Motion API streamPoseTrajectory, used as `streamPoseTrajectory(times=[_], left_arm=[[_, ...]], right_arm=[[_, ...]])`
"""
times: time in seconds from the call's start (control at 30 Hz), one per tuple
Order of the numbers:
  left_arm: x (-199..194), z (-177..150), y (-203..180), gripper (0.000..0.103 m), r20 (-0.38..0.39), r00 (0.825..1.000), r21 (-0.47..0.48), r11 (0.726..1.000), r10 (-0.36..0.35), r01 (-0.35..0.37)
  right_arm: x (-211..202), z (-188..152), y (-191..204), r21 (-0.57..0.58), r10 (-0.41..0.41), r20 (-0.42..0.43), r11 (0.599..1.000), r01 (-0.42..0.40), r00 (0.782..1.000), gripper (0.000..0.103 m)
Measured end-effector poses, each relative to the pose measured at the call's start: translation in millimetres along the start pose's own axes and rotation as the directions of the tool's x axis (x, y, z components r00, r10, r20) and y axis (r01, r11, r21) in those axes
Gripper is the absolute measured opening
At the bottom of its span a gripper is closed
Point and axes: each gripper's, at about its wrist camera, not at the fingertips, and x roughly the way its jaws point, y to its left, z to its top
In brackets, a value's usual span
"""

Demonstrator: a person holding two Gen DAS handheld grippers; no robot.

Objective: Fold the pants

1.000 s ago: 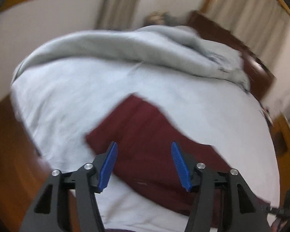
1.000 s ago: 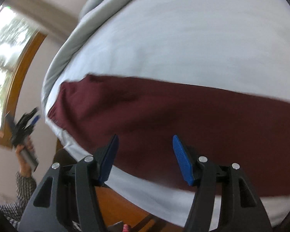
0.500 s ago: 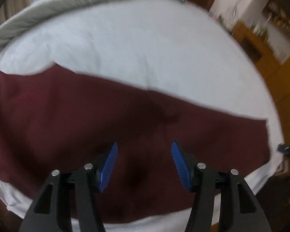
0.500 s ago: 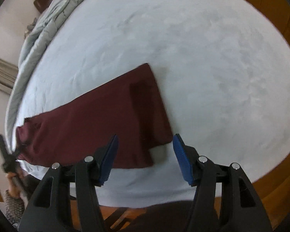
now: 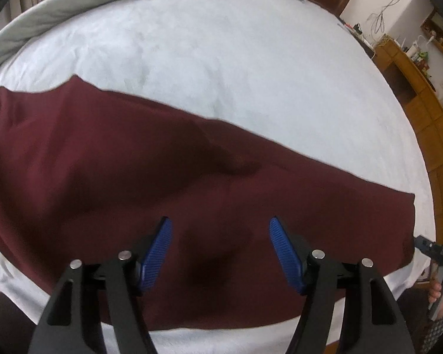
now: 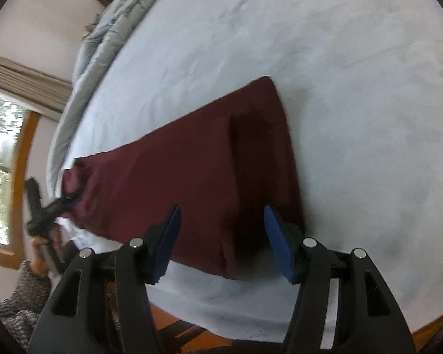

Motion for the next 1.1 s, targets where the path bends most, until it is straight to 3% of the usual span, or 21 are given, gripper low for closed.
streamPoseTrajectory(times=[0.03, 0.13, 0.17, 0.2, 0.23, 0.4, 0.53, 0.63, 0.73, 0.8, 0.87, 0.93, 0.97, 1.0, 1.1], left_arm=[[3, -1, -2, 0.069, -0.011, 1.0, 0.002, 1.0, 0.004, -0.004], [8, -9, -6, 0.069, -0.027, 1.0, 0.0, 1.0, 0.011, -0.011], [10, -11, -9, 0.069, -0.03, 0.999, 0.001, 1.0, 0.013, -0.013], [10, -6, -5, 0.069, -0.03, 0.999, 0.004, 1.0, 0.017, -0.017], [10, -8, -8, 0.07, -0.031, 0.999, 0.013, 1.0, 0.022, -0.022], [11, -1, -10, 0.07, -0.035, 0.999, 0.025, 1.0, 0.018, -0.017], [-6, 0, -6, 0.07, 0.045, 0.999, -0.006, 1.0, -0.027, 0.027], [-17, 1, -19, 0.075, 0.109, 0.992, 0.016, 0.997, -0.071, 0.07], [-7, -1, -35, 0.078, 0.094, 0.995, 0.094, 0.995, -0.04, 0.031], [7, -5, -44, 0.078, 0.06, 0.998, 0.144, 0.99, -0.005, -0.004], [32, -8, -48, 0.078, -0.028, 0.997, 0.175, 0.982, 0.077, -0.071], [38, -10, -48, 0.079, -0.017, 0.995, 0.198, 0.976, 0.096, -0.091], [37, -11, -51, 0.08, -0.007, 0.995, 0.211, 0.973, 0.101, -0.097], [36, -10, -52, 0.08, -0.009, 0.995, 0.213, 0.973, 0.096, -0.092], [26, -4, -50, 0.08, -0.009, 1.0, 0.165, 0.986, 0.018, -0.016]], right_arm=[[0, -1, 1, -0.005, 0.017, -0.016, 1.0, -0.017, 1.0, 0.045], [11, -3, 12, -0.07, -0.038, -0.081, 0.997, 0.033, 0.996, 0.041], [10, -3, 15, -0.096, -0.057, -0.072, 0.994, 0.05, 0.996, 0.031], [9, -1, 16, -0.11, -0.077, -0.066, 0.991, 0.069, 0.995, 0.013], [8, 1, 13, -0.104, -0.095, -0.064, 0.991, 0.088, 0.993, 0.008], [-9, 7, 25, -0.129, -0.029, 0.009, 0.991, 0.03, 1.0, 0.006], [-47, 19, 44, -0.175, 0.052, 0.142, 0.984, -0.027, 0.989, 0.006], [-69, 25, 44, -0.171, 0.037, 0.212, 0.985, 0.0, 0.977, 0.006], [-54, 30, 14, -0.062, -0.055, 0.136, 0.996, 0.064, 0.989, 0.006], [-23, 27, -8, 0.001, -0.05, 0.017, 0.999, 0.05, 0.999, 0.007], [-3, 23, -20, 0.041, -0.106, -0.034, 0.993, 0.107, 0.994, 0.009], [-5, 22, -23, 0.064, -0.085, -0.013, 0.994, 0.085, 0.996, 0.018], [-11, 22, -24, 0.087, -0.08, 0.003, 0.993, 0.079, 0.997, 0.037], [-17, 21, -23, 0.088, -0.077, 0.022, 0.993, 0.075, 0.997, 0.047], [-41, 14, -15, 0.066, -0.077, 0.081, 0.995, 0.072, 0.994, 0.05]])
